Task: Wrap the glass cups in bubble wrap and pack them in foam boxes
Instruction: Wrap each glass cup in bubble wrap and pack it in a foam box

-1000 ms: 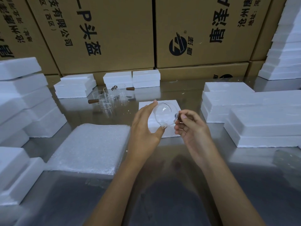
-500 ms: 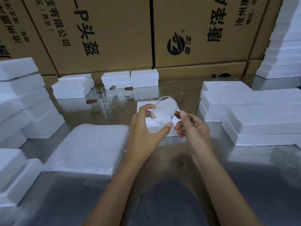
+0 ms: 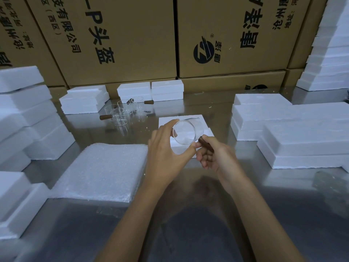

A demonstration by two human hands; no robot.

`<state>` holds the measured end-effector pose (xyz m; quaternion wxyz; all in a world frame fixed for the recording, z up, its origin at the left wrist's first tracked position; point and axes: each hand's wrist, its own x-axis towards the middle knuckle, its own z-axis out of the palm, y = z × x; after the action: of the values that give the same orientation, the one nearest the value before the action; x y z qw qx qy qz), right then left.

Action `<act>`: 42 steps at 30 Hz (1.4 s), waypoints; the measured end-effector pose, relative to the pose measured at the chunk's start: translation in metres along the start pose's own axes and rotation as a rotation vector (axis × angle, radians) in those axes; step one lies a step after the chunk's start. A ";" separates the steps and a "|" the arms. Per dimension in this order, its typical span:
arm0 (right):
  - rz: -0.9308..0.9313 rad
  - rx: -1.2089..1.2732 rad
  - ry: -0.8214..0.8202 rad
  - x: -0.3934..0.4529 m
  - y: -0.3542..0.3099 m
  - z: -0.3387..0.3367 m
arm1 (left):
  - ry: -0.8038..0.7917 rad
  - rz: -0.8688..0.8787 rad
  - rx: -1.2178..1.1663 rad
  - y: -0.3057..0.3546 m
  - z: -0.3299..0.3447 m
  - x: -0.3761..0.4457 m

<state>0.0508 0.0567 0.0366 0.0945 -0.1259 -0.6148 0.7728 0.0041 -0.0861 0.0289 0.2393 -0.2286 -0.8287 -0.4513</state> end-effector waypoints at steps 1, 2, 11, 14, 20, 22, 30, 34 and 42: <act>0.004 -0.009 -0.016 0.000 0.001 -0.001 | -0.033 0.000 -0.010 -0.001 -0.001 0.000; 0.005 -0.010 -0.032 0.001 0.002 -0.002 | -0.074 -0.010 -0.022 -0.001 -0.003 0.001; -0.092 -0.168 0.113 0.000 0.011 0.001 | -0.058 -0.450 0.459 -0.031 -0.065 0.022; -0.110 -0.267 0.161 0.001 0.013 0.005 | -0.342 -0.712 0.534 -0.056 -0.092 0.031; -0.101 -0.277 0.193 0.000 0.015 0.009 | -0.550 -0.780 0.502 -0.068 -0.102 0.032; -0.096 -0.266 0.198 0.000 0.014 0.009 | -0.531 -0.782 0.509 -0.068 -0.100 0.032; -0.040 -0.148 0.211 -0.004 0.011 0.008 | -0.528 -0.736 0.546 -0.065 -0.100 0.027; -0.016 -0.112 0.213 -0.004 0.010 0.006 | -0.591 -0.730 0.496 -0.060 -0.101 0.028; -0.007 -0.055 0.189 -0.004 0.009 0.006 | -0.293 -0.646 0.225 -0.061 -0.100 0.033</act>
<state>0.0529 0.0475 0.0292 0.1513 -0.1986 -0.6244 0.7401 -0.0390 -0.1961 0.0581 -0.0128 0.0103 -0.9280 -0.3721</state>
